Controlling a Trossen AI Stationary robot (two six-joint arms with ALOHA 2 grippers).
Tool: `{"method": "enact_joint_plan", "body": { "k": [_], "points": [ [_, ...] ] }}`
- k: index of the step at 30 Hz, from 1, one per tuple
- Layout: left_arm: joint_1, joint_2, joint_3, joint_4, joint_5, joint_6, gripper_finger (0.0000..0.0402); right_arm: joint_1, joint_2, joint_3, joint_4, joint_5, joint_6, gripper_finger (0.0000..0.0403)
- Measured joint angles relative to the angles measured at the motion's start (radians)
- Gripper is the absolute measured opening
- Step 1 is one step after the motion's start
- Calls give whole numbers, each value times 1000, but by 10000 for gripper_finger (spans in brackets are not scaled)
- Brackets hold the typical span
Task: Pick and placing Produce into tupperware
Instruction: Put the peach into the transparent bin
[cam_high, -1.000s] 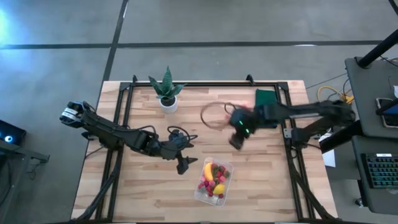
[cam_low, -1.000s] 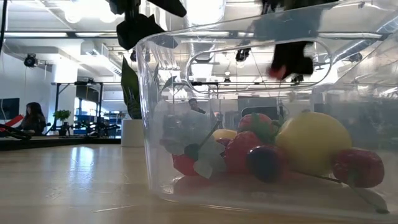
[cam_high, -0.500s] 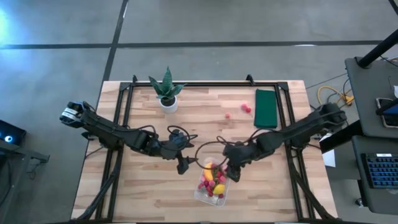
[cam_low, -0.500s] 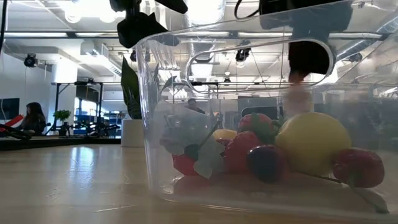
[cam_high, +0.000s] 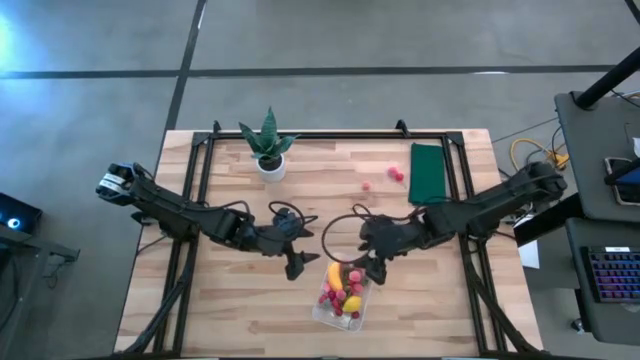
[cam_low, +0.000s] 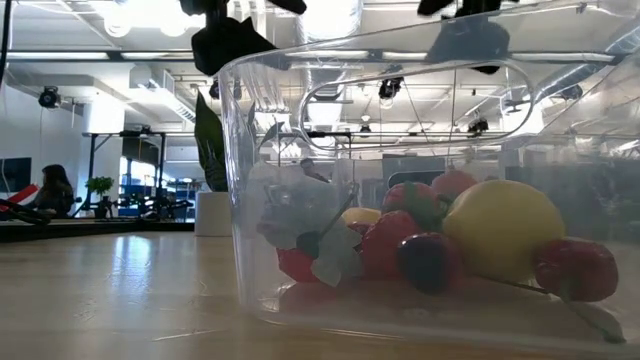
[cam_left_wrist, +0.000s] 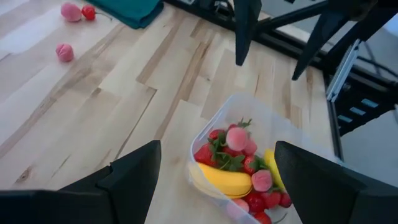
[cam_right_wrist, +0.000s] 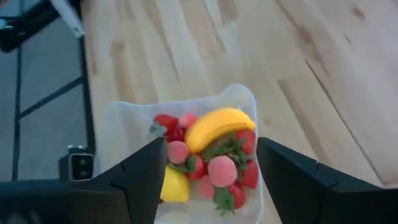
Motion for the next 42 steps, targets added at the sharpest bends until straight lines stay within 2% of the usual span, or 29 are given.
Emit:
{"method": "enact_joint_plan", "body": {
  "k": [8,13,16,20,24,29,35,38,42],
  "points": [
    [0,0,-1,48,-15,7,299,10,-124,13,-29,7,-162,245],
    [1,25,-1,170,-29,-5,299,-15,-217,7,-194,18,-7,242],
    [19,68,22,241,-29,-4,299,32,-297,-7,-172,-6,-20,244],
    [99,113,47,241,-14,33,299,106,-413,-14,-163,-5,-20,244],
    [212,146,55,254,106,39,299,163,-511,-26,-164,-1,-28,240],
    [328,184,55,284,206,70,299,165,-581,-27,-162,27,-64,242],
    [428,274,56,409,304,212,299,166,-601,-27,-158,74,-93,243],
    [476,349,64,483,365,219,299,164,-587,-28,-161,94,-110,240],
    [528,468,115,486,417,274,299,166,-576,-28,-160,104,-117,241]
  ]
}}
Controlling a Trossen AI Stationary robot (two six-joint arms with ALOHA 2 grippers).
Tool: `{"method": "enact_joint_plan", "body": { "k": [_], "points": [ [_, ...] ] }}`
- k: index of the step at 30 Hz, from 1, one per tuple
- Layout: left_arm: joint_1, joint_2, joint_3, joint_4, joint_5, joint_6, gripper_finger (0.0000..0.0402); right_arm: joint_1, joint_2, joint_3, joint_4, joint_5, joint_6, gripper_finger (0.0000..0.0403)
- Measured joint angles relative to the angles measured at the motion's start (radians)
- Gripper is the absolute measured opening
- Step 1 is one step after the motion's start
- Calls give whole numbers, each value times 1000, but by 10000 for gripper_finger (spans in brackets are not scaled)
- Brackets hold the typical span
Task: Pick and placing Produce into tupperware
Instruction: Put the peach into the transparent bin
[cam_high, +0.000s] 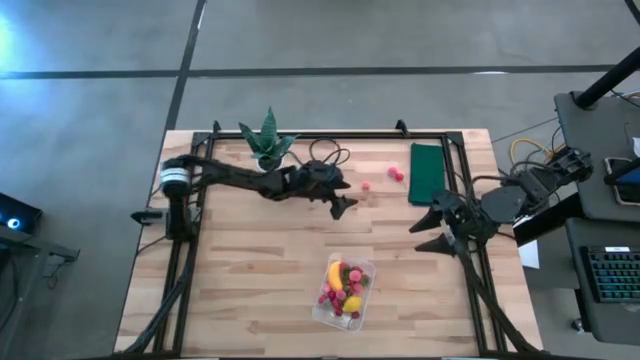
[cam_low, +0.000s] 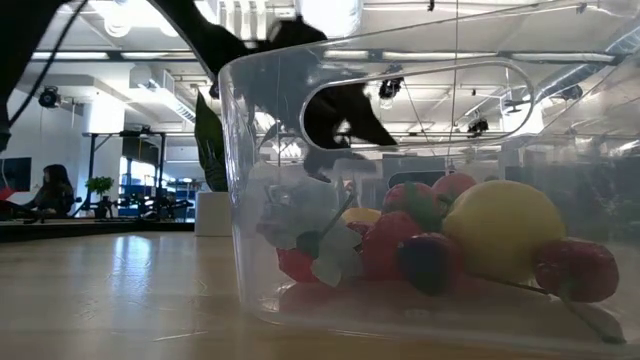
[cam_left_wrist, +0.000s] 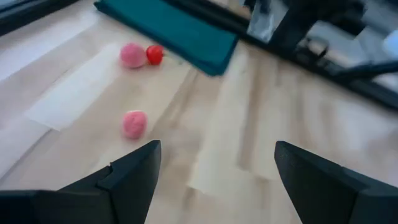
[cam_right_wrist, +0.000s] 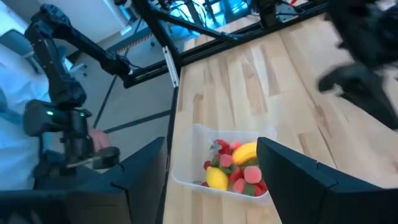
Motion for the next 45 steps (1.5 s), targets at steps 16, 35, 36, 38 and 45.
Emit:
{"method": "enact_joint_plan", "body": {
  "k": [16,35,36,38,45],
  "points": [
    [42,336,432,-337,-136,188,299,0,26,-2,3,0,73,244],
    [60,363,471,-320,-107,309,299,0,34,-2,-8,-2,88,249],
    [60,365,471,-310,-107,310,299,0,34,-2,-8,-1,88,248],
    [62,378,475,-282,-107,304,299,0,34,-2,-8,-2,88,247],
    [67,415,490,-293,-84,302,298,-1,34,-2,-7,-1,94,247]
  ]
}}
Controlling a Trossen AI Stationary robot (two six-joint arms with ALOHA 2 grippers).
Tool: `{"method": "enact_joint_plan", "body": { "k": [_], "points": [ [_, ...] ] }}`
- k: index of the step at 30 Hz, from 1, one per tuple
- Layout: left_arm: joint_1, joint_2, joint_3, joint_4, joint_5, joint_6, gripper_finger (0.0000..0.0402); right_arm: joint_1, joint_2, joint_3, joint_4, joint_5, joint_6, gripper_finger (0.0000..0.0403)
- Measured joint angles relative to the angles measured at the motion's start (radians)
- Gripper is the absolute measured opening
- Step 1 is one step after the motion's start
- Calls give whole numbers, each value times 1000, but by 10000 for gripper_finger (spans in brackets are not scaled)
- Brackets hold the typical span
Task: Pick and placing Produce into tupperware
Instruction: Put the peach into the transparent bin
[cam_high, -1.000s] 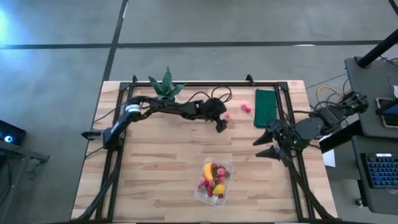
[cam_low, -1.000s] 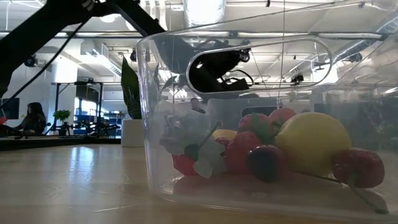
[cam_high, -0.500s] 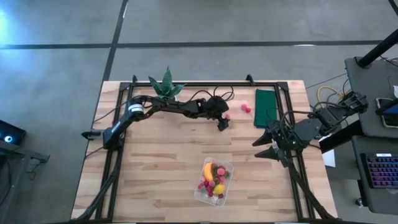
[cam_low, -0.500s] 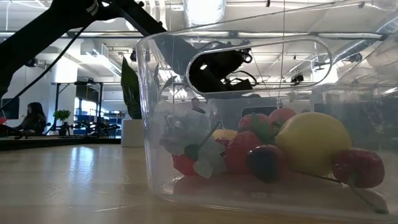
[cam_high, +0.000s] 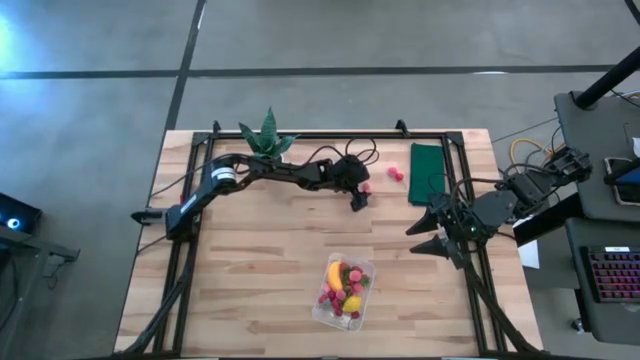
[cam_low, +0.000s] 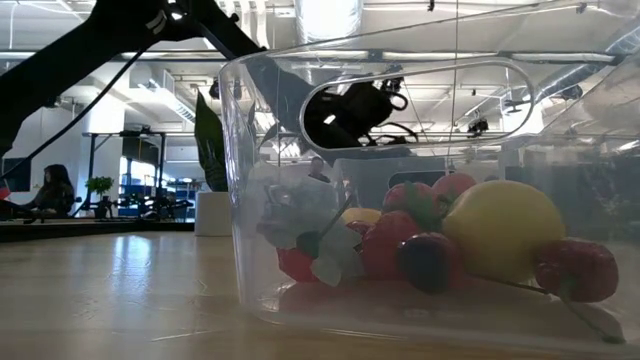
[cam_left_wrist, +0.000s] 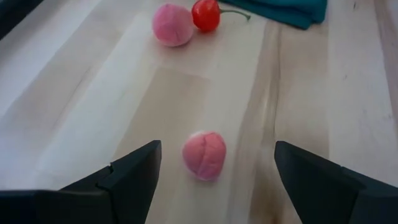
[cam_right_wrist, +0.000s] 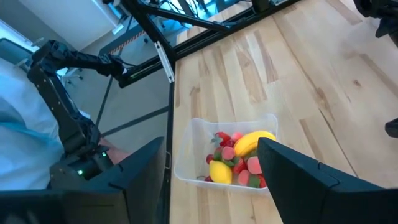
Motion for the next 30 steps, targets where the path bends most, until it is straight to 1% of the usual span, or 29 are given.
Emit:
{"method": "enact_joint_plan", "body": {
  "k": [4,12,16,19,27,30],
  "points": [
    [0,1,-2,8,2,0,281,0,0,0,0,-1,3,248],
    [3,1,-5,8,1,1,207,0,0,0,-3,0,3,245],
    [3,1,-15,31,-27,2,184,0,0,0,-3,0,4,248],
    [3,1,-25,48,-26,2,177,0,0,0,-3,0,4,248],
    [3,1,-27,78,-23,2,176,0,0,0,-3,0,4,249],
    [3,24,-20,89,-14,2,176,0,0,0,-3,0,4,247]
  ]
}}
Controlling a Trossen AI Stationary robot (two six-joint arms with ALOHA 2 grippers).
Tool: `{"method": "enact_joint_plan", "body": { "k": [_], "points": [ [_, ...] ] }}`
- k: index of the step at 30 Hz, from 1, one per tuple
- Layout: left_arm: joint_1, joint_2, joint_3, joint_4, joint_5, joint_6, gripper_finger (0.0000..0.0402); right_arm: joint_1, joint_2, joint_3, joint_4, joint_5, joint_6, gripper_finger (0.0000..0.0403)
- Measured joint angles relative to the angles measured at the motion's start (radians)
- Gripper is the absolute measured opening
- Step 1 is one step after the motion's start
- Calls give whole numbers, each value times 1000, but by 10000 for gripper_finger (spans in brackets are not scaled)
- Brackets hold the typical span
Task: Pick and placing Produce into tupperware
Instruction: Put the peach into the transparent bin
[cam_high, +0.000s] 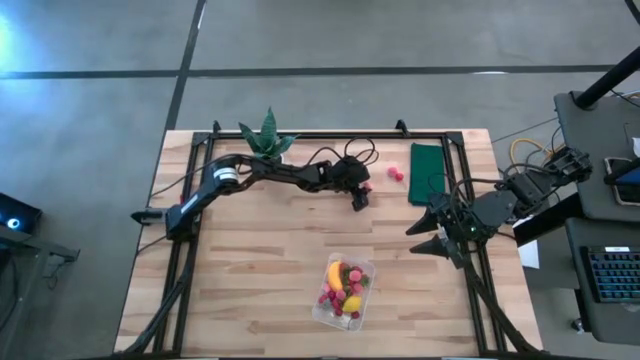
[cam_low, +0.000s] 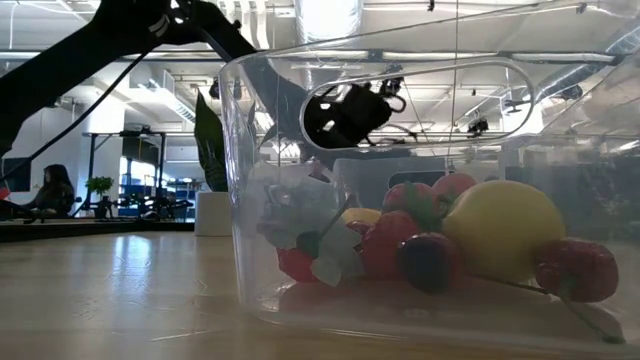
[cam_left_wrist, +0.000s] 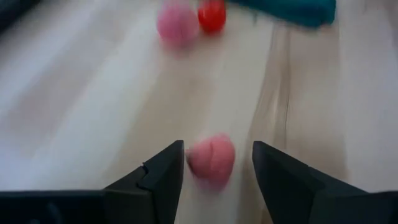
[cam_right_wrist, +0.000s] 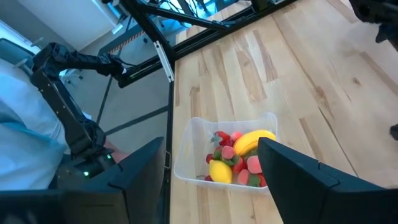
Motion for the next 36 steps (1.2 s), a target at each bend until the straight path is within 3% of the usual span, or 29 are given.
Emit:
{"method": "enact_joint_plan", "body": {
  "k": [13,24,31,36],
  "points": [
    [-6,24,29,-36,-33,-1,167,0,0,0,-13,0,41,248],
    [-10,7,27,-71,-33,0,51,0,0,0,-12,0,42,248],
    [-45,-133,16,-69,-35,4,47,0,0,0,-28,-1,37,246],
    [-136,-277,-3,-187,-63,9,48,1,0,0,-49,-10,38,249]
  ]
}}
